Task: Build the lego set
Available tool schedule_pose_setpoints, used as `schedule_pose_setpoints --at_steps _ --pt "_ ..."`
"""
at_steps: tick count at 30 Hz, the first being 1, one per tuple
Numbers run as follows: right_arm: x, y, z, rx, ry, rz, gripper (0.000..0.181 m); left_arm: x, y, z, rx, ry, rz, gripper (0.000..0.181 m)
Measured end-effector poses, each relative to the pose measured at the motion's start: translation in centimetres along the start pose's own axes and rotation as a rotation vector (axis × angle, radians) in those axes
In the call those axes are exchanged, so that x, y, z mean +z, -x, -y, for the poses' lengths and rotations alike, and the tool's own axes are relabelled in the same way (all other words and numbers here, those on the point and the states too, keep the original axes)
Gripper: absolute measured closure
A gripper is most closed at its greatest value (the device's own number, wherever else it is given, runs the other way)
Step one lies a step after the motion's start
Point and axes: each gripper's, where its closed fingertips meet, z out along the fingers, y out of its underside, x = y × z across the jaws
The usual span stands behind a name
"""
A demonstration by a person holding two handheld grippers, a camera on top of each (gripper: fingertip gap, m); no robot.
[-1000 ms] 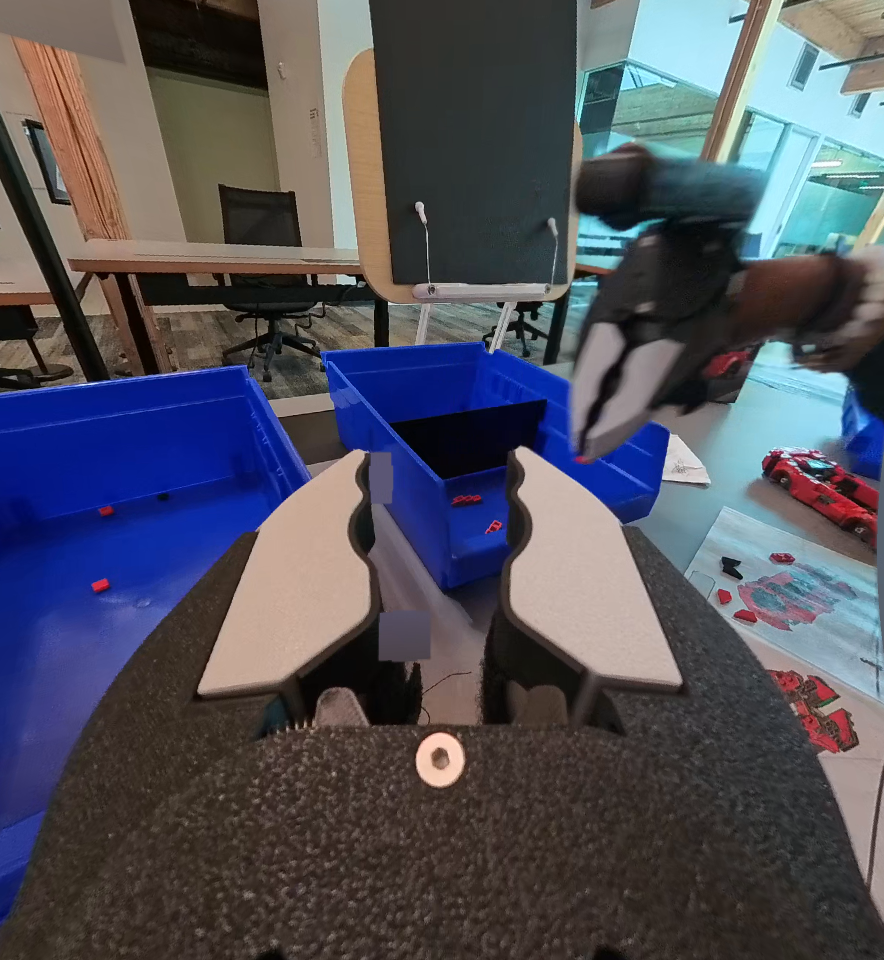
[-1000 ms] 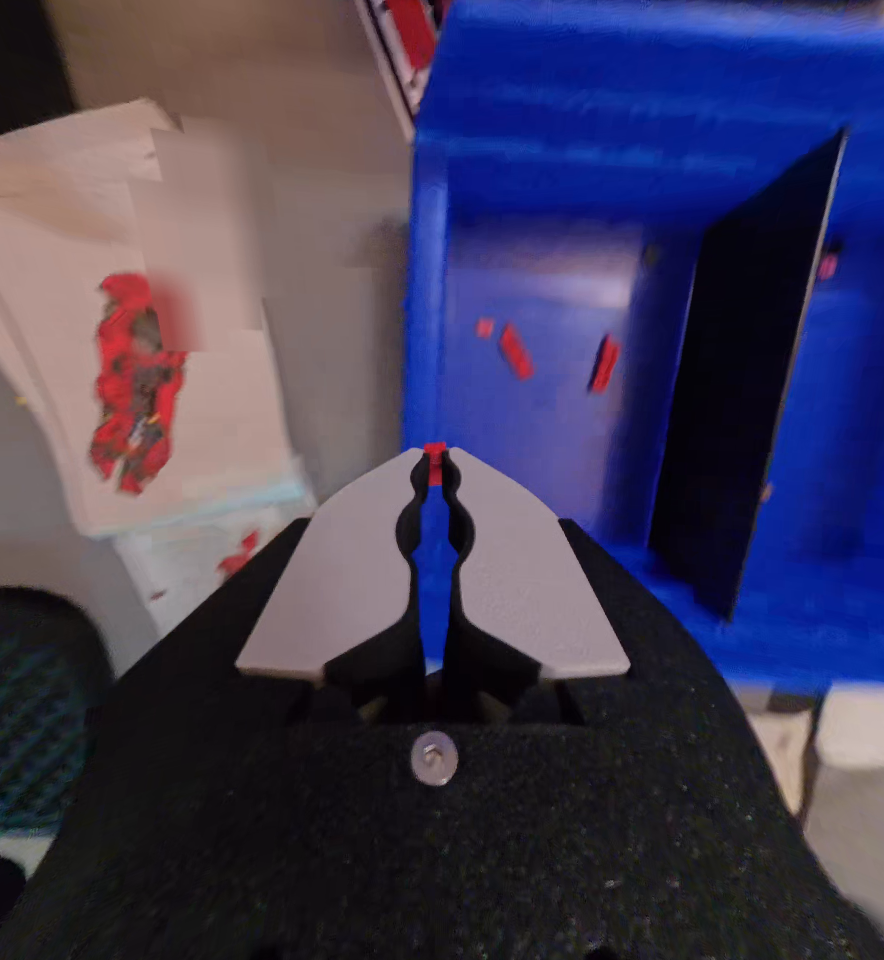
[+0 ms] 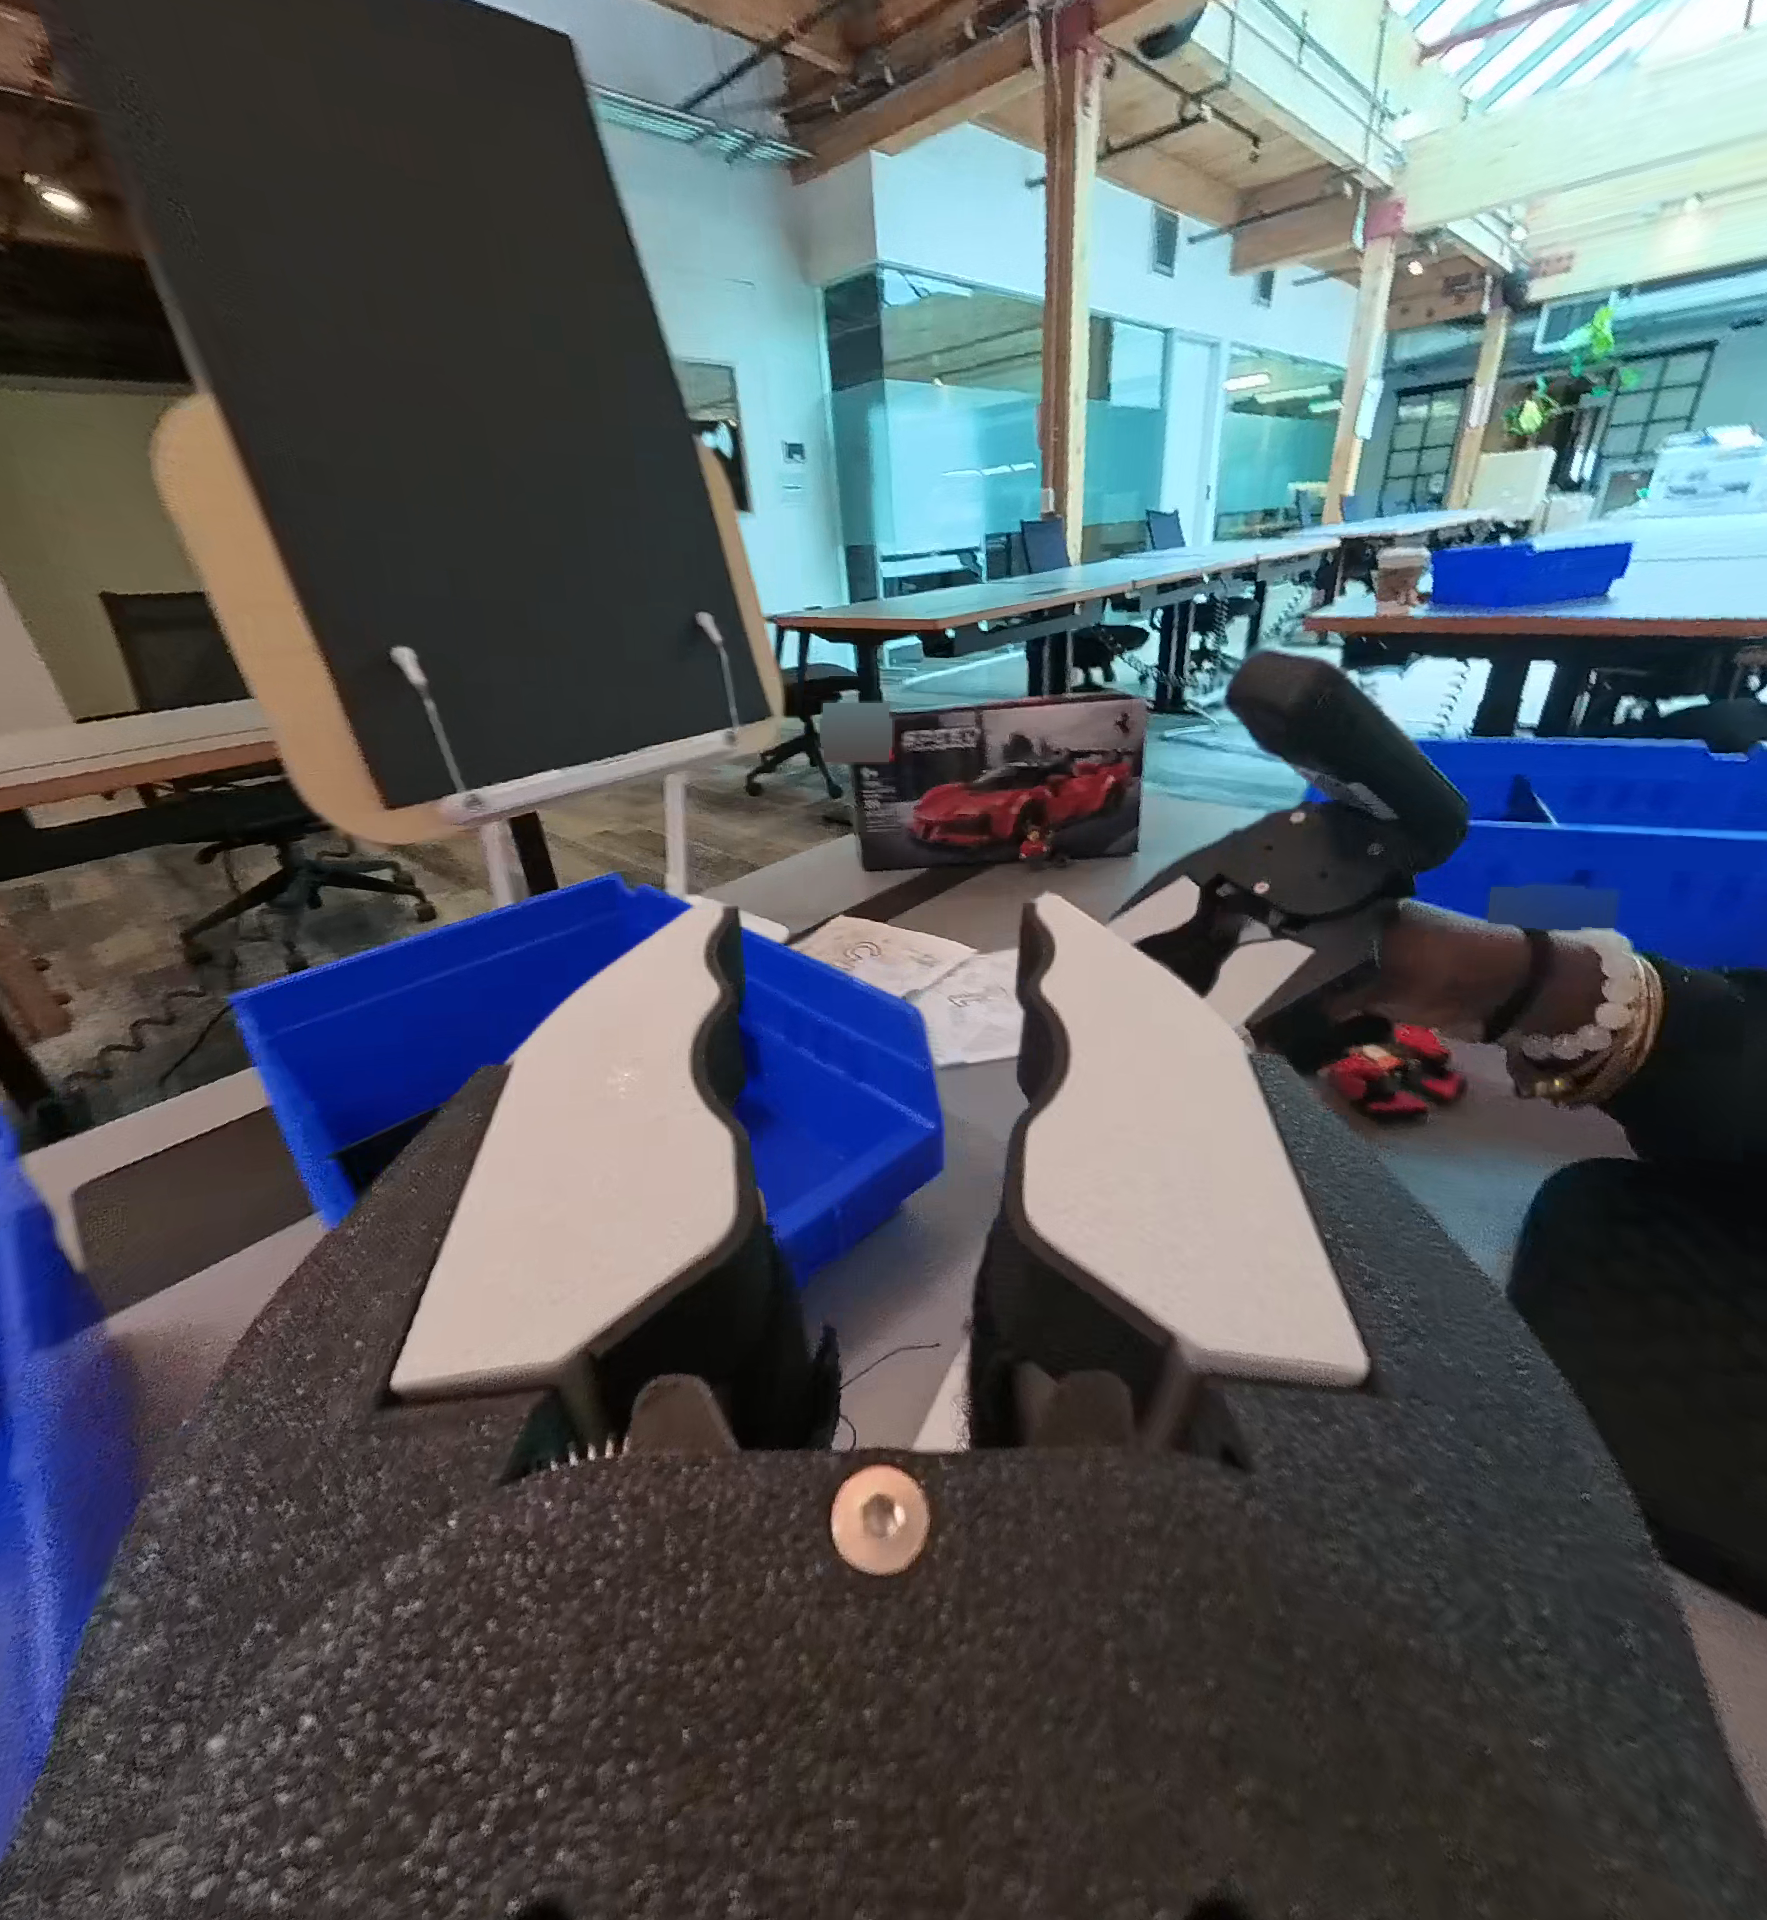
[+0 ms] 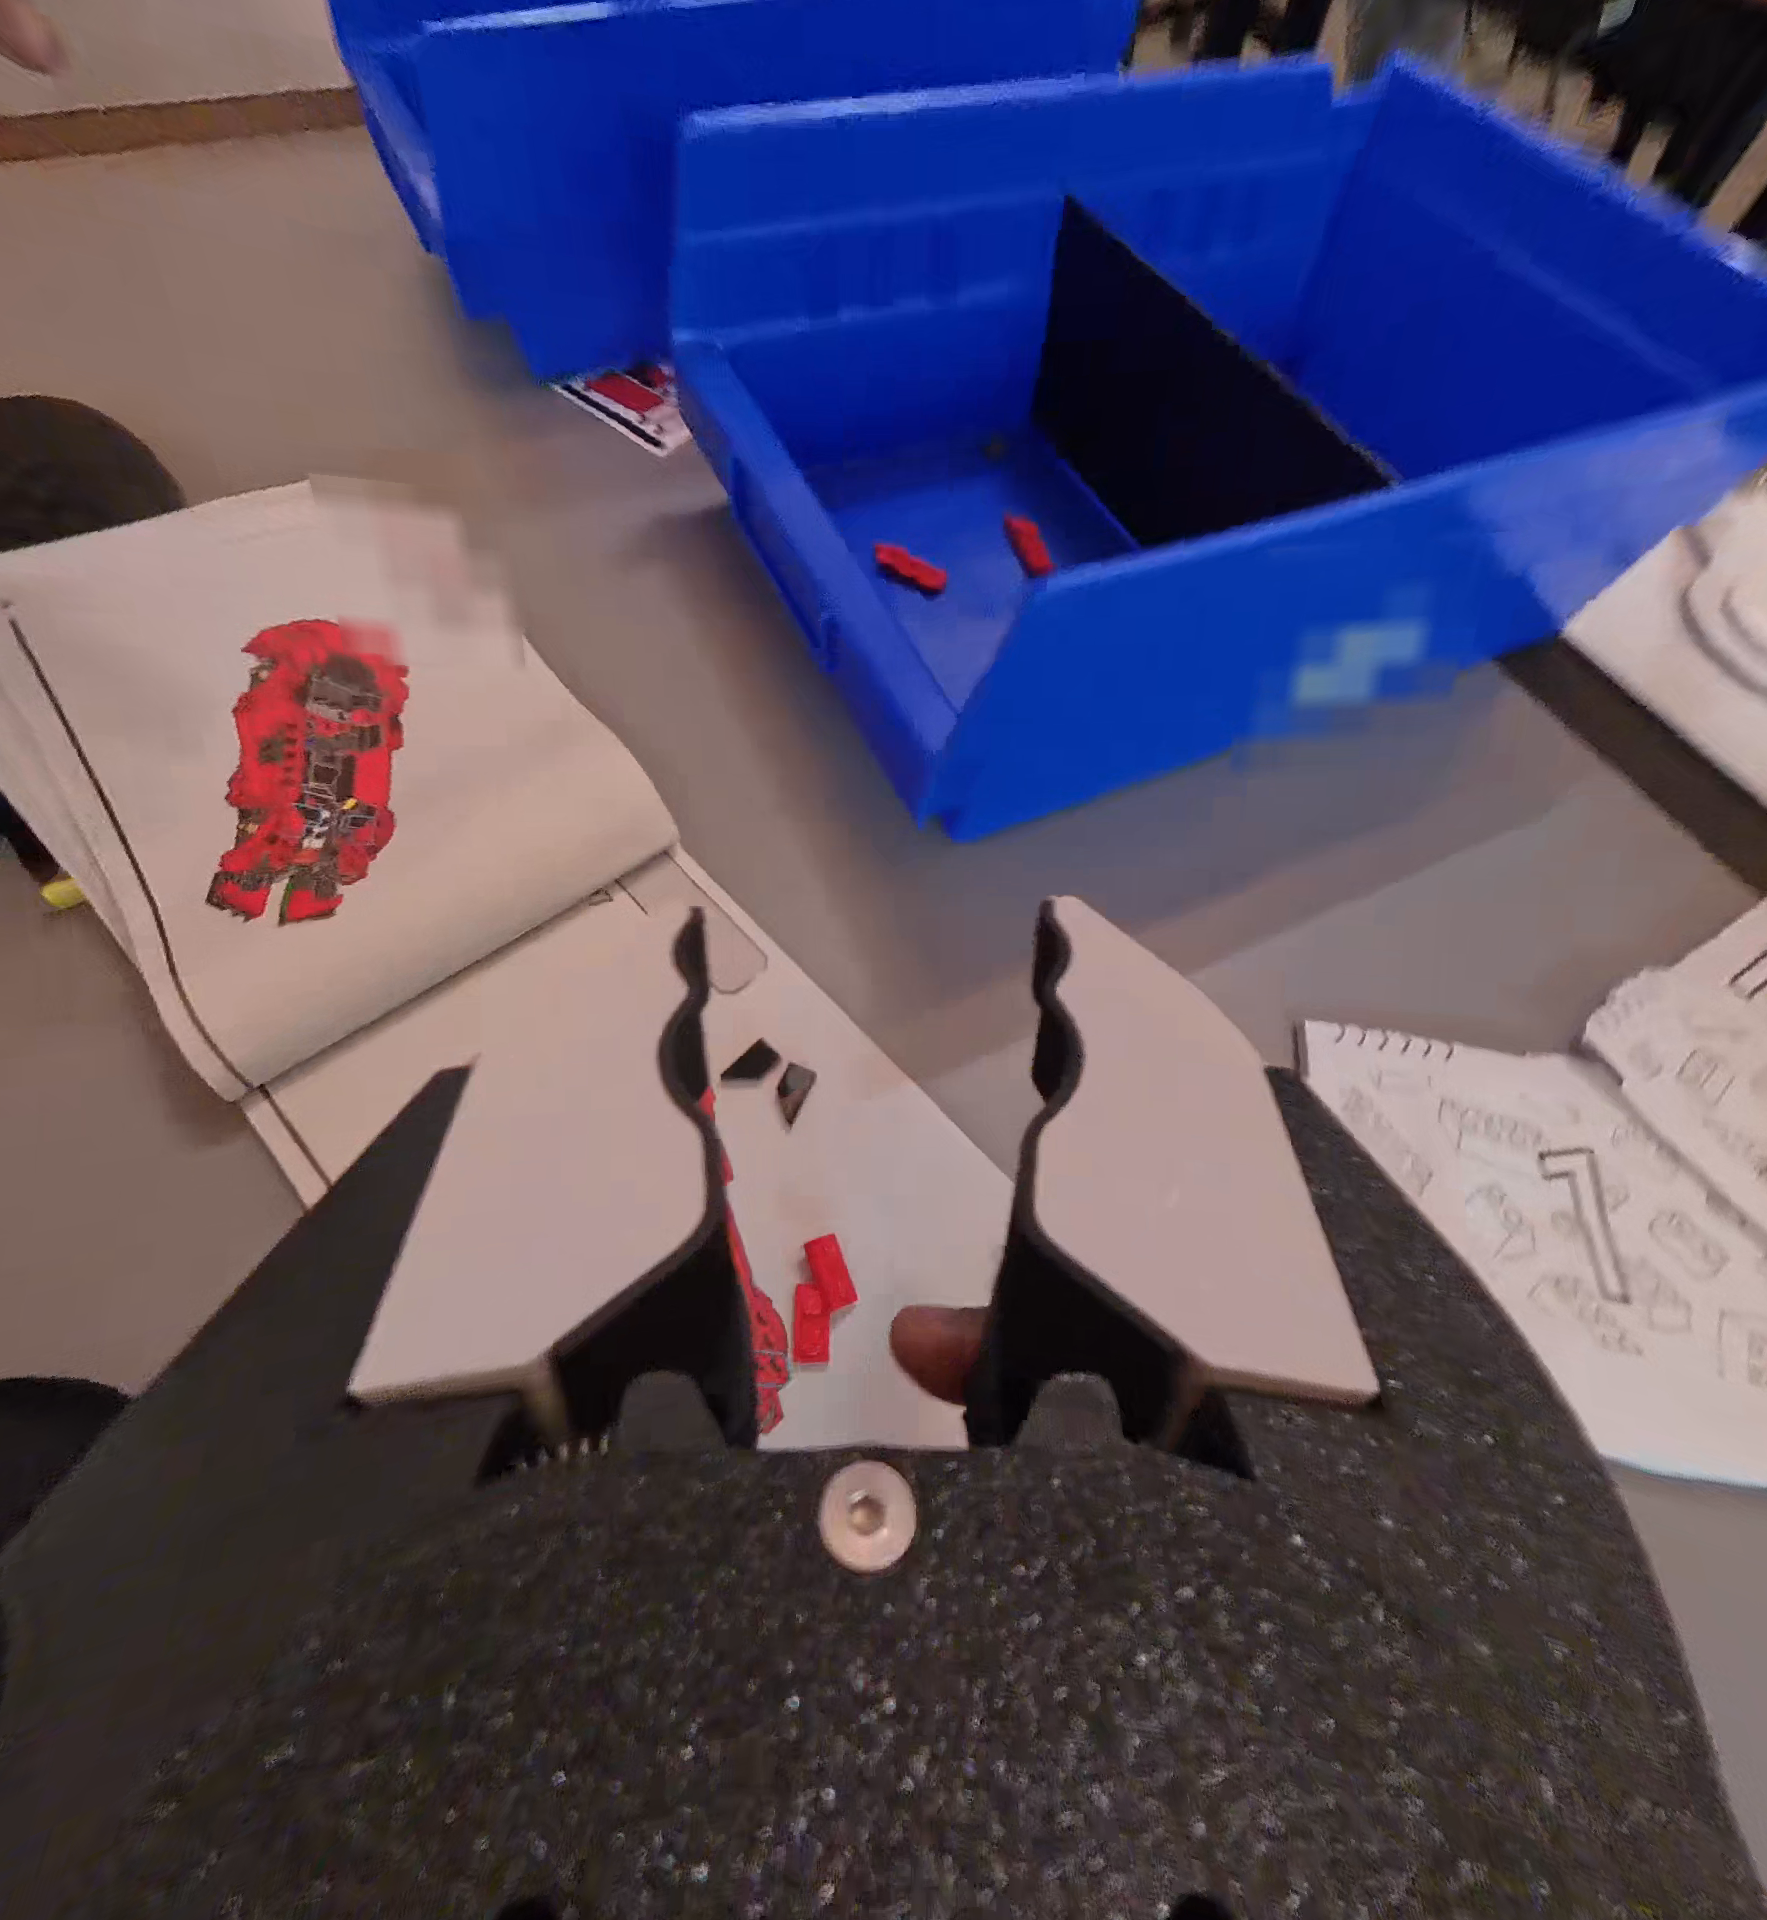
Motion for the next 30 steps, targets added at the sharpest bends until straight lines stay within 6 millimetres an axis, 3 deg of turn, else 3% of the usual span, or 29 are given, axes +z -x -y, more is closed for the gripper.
schedule_pose_setpoints --at_steps 4,7,10,15,23,30 --pt "-0.5 1.2 2.6 -0.019 -0.186 0.016 0.098 1.7 -2.6 -1.2 0.082 0.085 -0.041 0.128" --pt "-0.2 1.9 3.1 0.036 -0.23 0.072 0.082 1.8 -3.5 -1.6 0.12 0.123 -0.051 0.124" --pt "0.2 1.8 2.8 0.011 -0.245 0.068 0.073 1.5 -1.9 -2.6 0.141 0.162 0.021 0.12" --pt "0.8 1.1 2.4 -0.024 -0.278 0.036 0.075 0.7 0.6 -4.4 0.133 0.213 0.065 0.122" --pt "1.0 1.7 1.8 -0.082 -0.25 0.048 0.105 -0.9 1.8 -4.3 0.108 0.271 0.034 0.158" --pt "1.2 9.0 0.0 -0.125 -0.147 0.486 0.163 -1.5 1.1 -5.7 0.09 0.396 -0.049 0.169"
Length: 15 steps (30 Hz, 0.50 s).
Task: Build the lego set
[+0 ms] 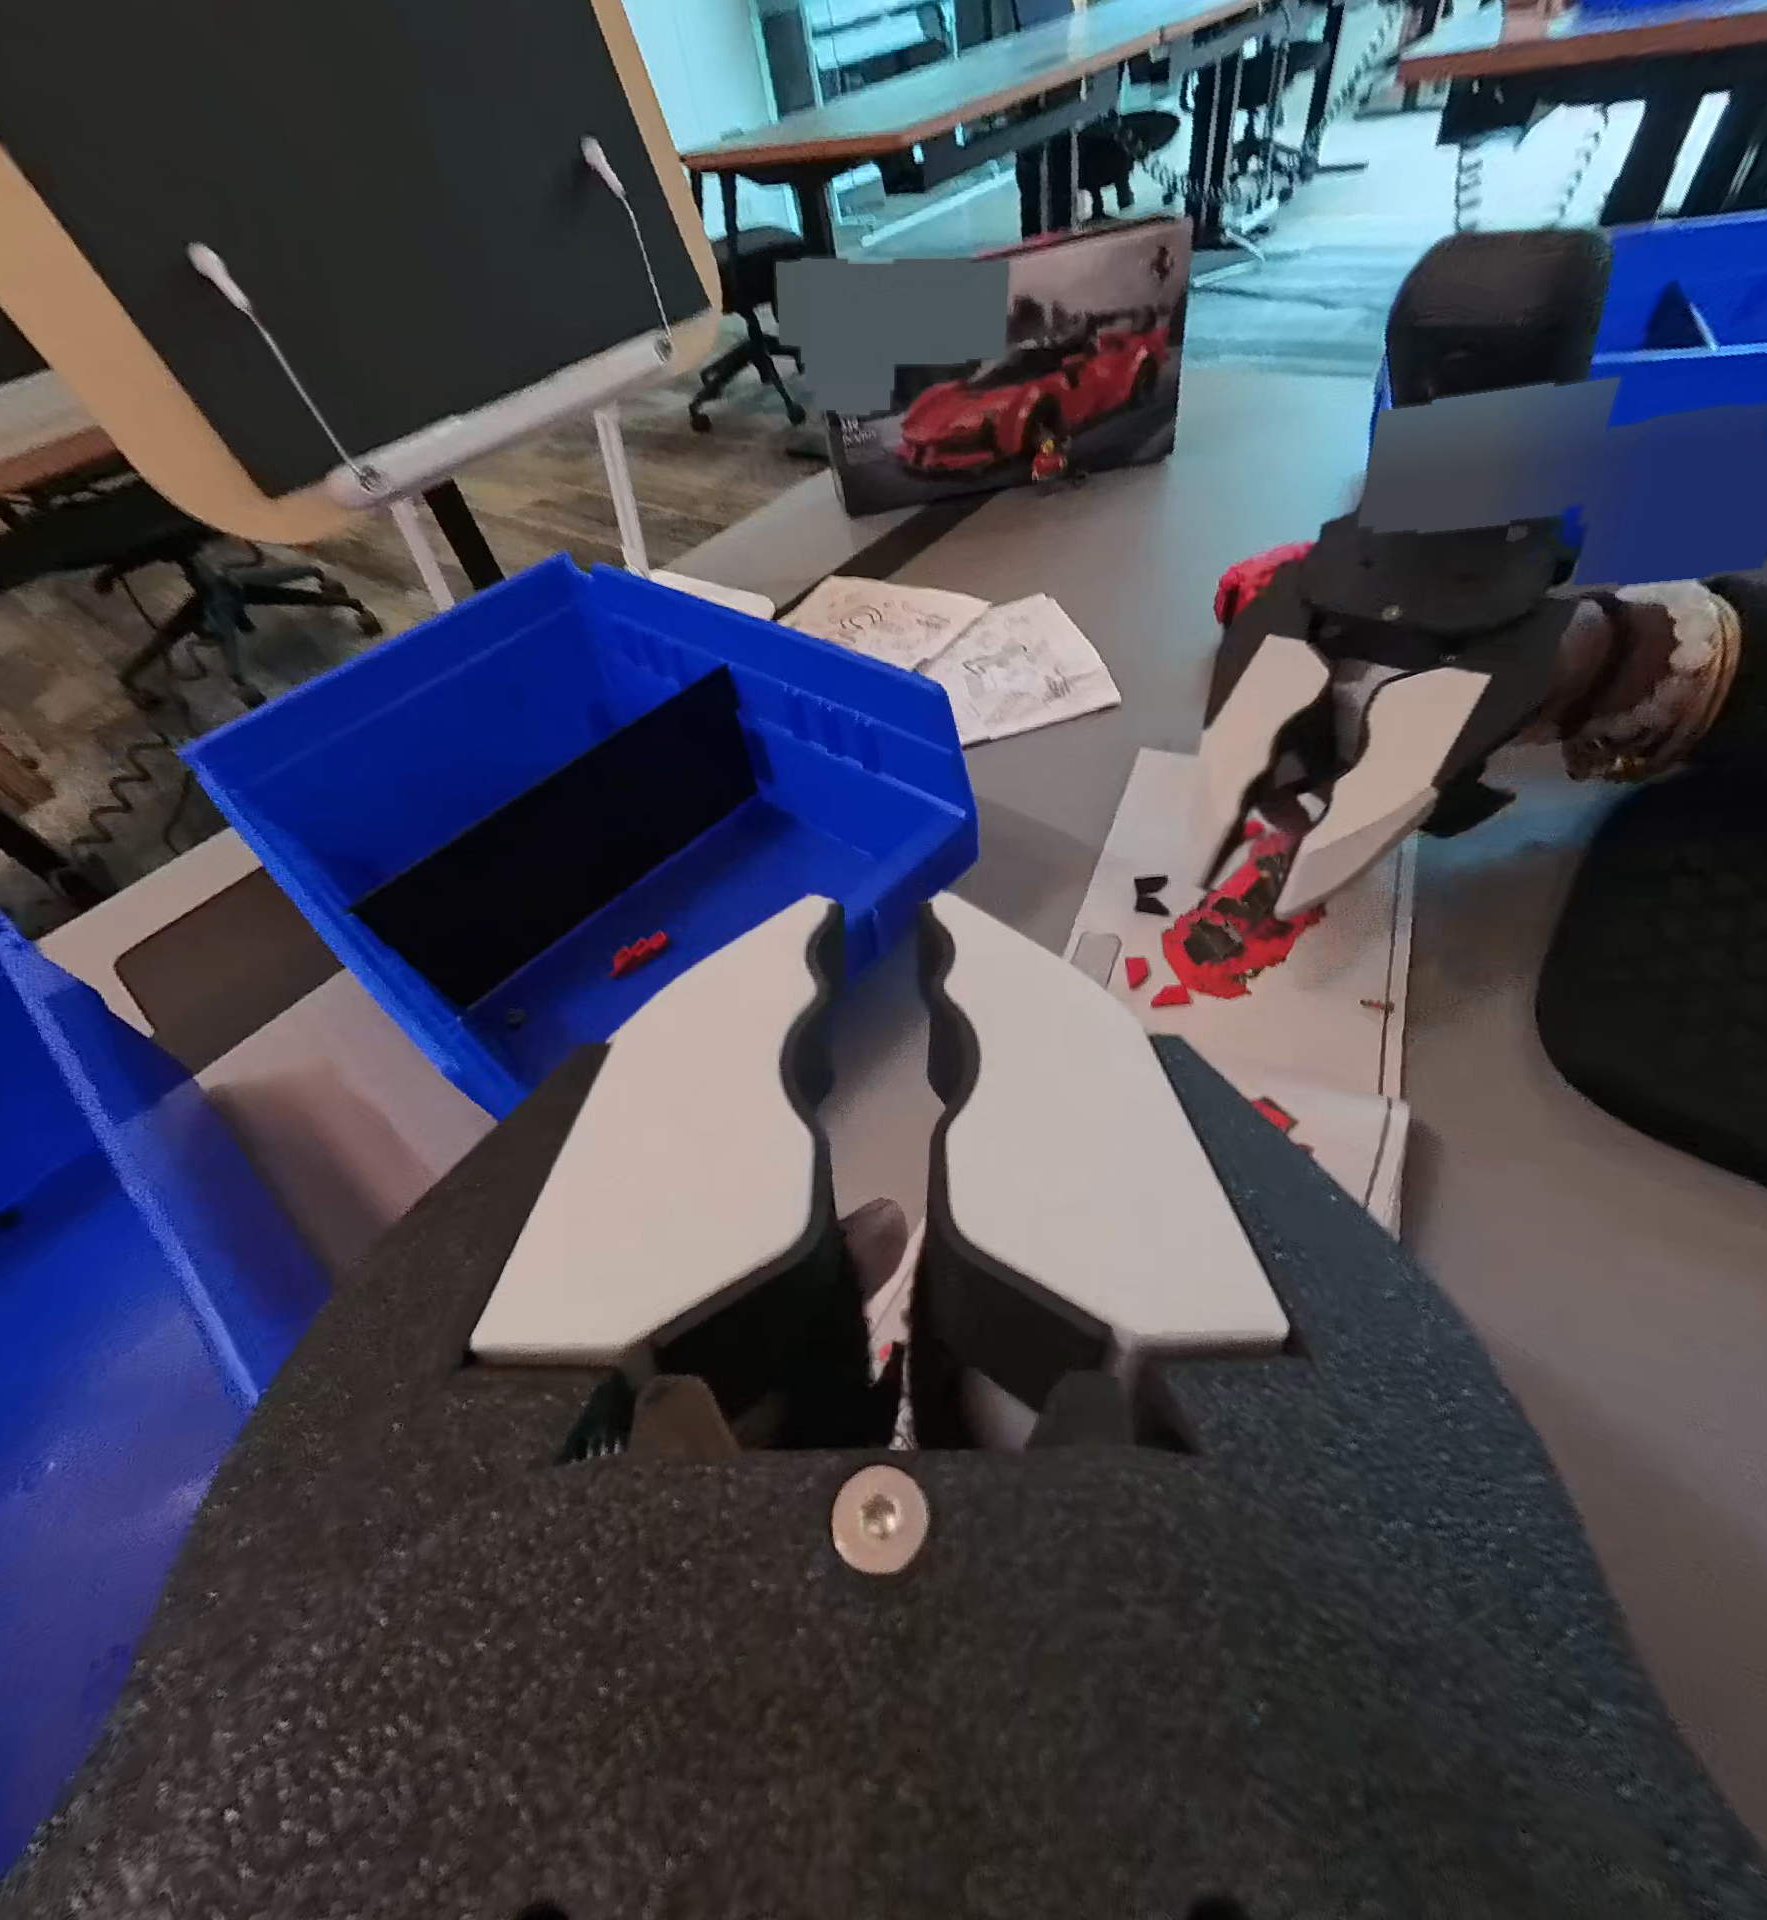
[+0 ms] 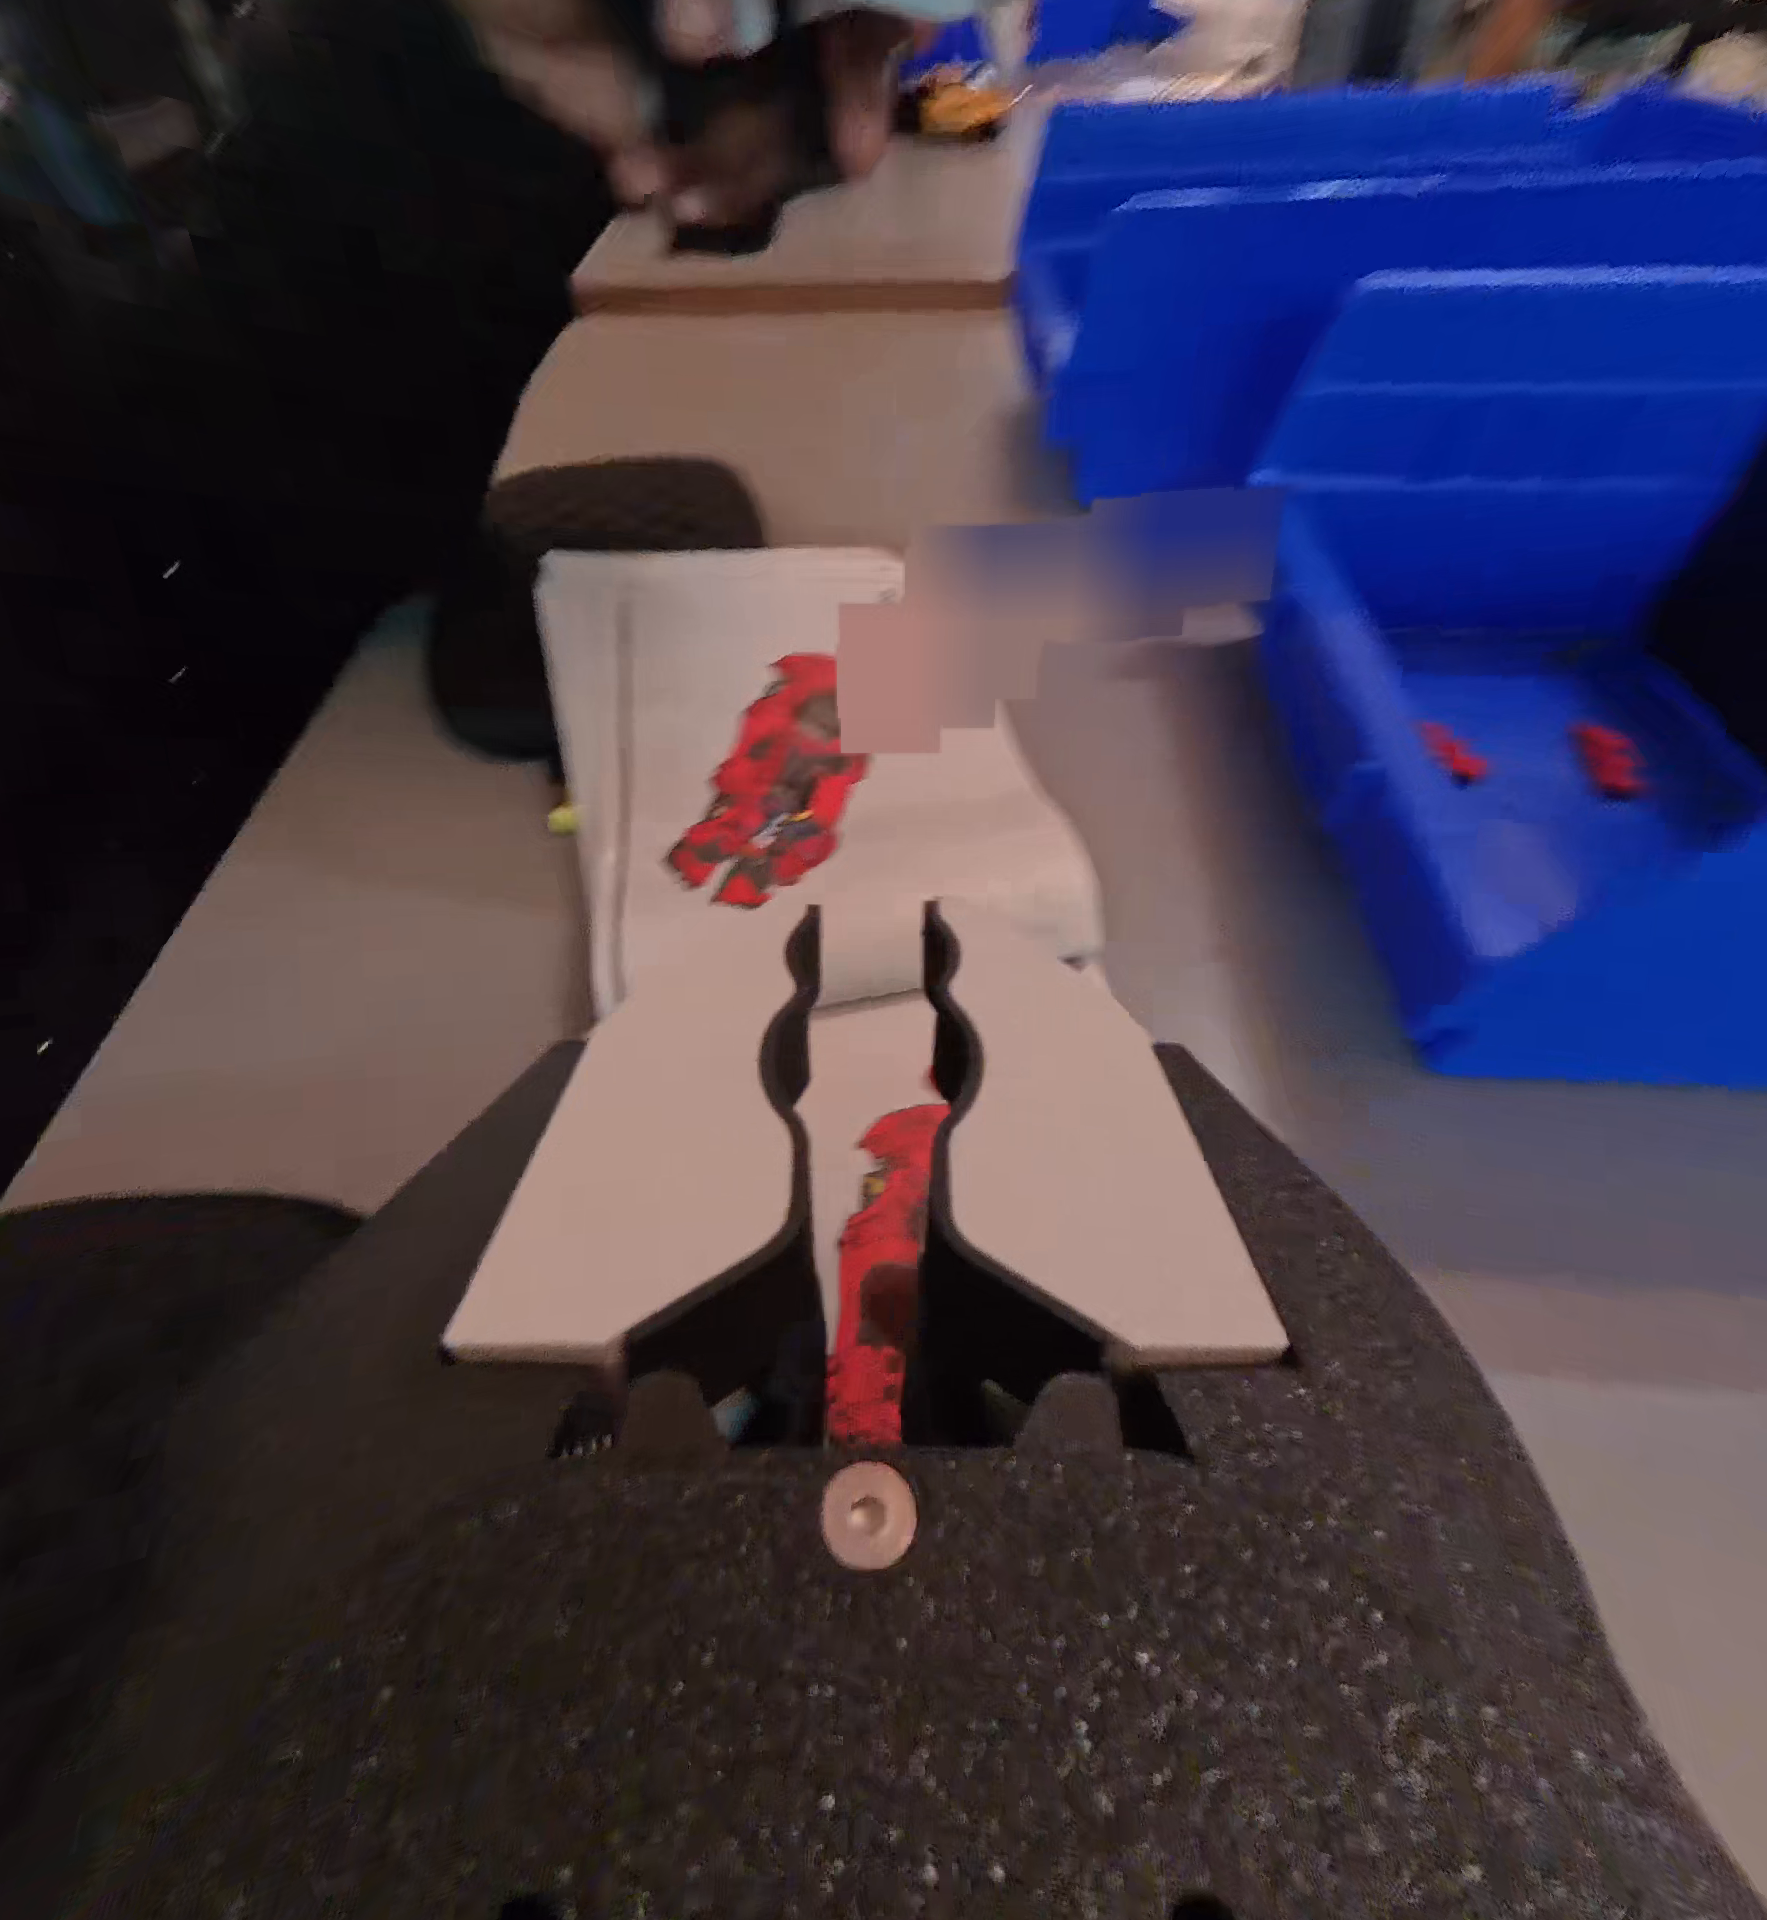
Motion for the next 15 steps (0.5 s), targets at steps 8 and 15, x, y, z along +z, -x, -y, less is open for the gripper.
schedule_pose_setpoints --at_steps 8,15 --pt "5.9 3.2 0.4 -0.044 0.229 0.079 0.181 2.8 -0.2 -4.3 0.022 0.18 -0.038 0.173" --pt "7.2 3.2 -1.8 -0.119 0.266 0.036 0.181 4.6 1.2 -6.4 -0.039 0.196 -0.015 0.173"
